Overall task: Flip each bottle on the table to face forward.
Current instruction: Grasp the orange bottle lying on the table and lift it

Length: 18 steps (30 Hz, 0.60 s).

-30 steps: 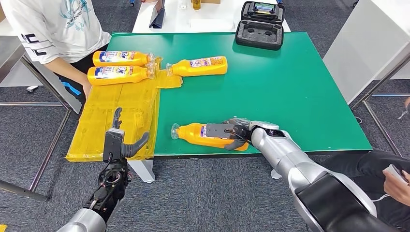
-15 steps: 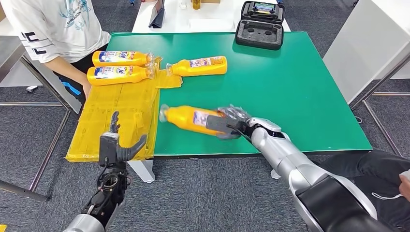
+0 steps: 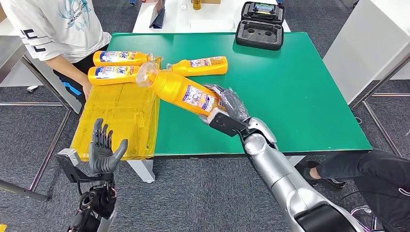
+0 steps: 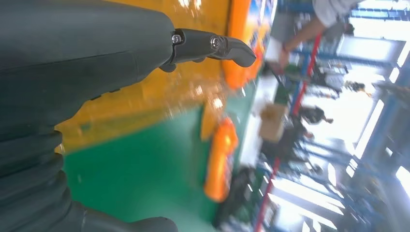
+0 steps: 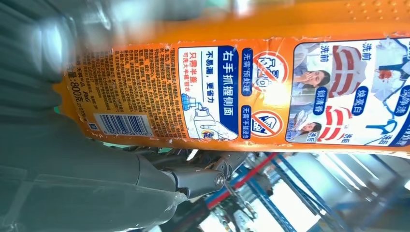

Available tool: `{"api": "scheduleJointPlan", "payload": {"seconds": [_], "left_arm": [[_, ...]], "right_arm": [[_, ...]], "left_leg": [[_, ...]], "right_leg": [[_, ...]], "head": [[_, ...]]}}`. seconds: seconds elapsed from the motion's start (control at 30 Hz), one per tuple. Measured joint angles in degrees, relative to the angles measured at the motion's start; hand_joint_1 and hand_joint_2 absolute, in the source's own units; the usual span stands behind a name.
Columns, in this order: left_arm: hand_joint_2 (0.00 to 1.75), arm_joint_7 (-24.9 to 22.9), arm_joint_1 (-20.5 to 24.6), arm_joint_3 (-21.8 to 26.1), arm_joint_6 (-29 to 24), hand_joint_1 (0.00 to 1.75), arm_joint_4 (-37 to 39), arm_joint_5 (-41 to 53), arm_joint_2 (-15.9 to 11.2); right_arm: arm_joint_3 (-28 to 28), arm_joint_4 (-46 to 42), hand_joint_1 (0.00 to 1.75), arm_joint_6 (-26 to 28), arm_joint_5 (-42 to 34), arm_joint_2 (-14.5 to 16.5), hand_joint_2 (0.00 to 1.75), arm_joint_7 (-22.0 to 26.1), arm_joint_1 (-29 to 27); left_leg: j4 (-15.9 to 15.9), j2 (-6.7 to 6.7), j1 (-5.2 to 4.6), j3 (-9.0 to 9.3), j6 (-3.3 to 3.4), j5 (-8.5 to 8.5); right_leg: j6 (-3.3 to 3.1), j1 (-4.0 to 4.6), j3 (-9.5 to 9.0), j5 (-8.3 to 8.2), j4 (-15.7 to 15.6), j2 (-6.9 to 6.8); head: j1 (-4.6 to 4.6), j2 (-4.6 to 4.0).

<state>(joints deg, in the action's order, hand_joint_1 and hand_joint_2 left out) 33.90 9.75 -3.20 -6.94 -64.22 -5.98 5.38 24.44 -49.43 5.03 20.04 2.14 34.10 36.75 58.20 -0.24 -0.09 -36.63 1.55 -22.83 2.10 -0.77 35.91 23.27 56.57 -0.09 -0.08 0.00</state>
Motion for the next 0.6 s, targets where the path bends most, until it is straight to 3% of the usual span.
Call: {"api": "scheduleJointPlan", "payload": {"seconds": [0.17, 0.6], "left_arm": [[1.75, -1.18, -1.08, -0.61, 5.05, 0.0, -3.42, -2.0, 0.03], [1.75, -2.51, -1.58, -8.03, 8.93, 0.0, -7.81, -0.94, 0.22]], "right_arm": [[-0.77, -2.17, 1.67, -0.65, -0.91, 1.2, 1.75, 2.26, -3.37], [-0.61, -2.91, 1.64, -5.89, -5.0, 4.09, 1.75, 5.77, -10.92]], "left_leg": [[0.0, 0.0, 0.0, 0.01, 0.0, 0.0], [0.0, 0.0, 0.0, 0.0, -0.02, -0.03]], "right_leg": [[0.0, 0.01, 0.0, 0.0, 0.0, 0.0], [-0.01, 0.0, 0.02, 0.01, -0.01, 0.0]], "head": [[-0.02, 0.0], [-0.01, 0.0]]}}
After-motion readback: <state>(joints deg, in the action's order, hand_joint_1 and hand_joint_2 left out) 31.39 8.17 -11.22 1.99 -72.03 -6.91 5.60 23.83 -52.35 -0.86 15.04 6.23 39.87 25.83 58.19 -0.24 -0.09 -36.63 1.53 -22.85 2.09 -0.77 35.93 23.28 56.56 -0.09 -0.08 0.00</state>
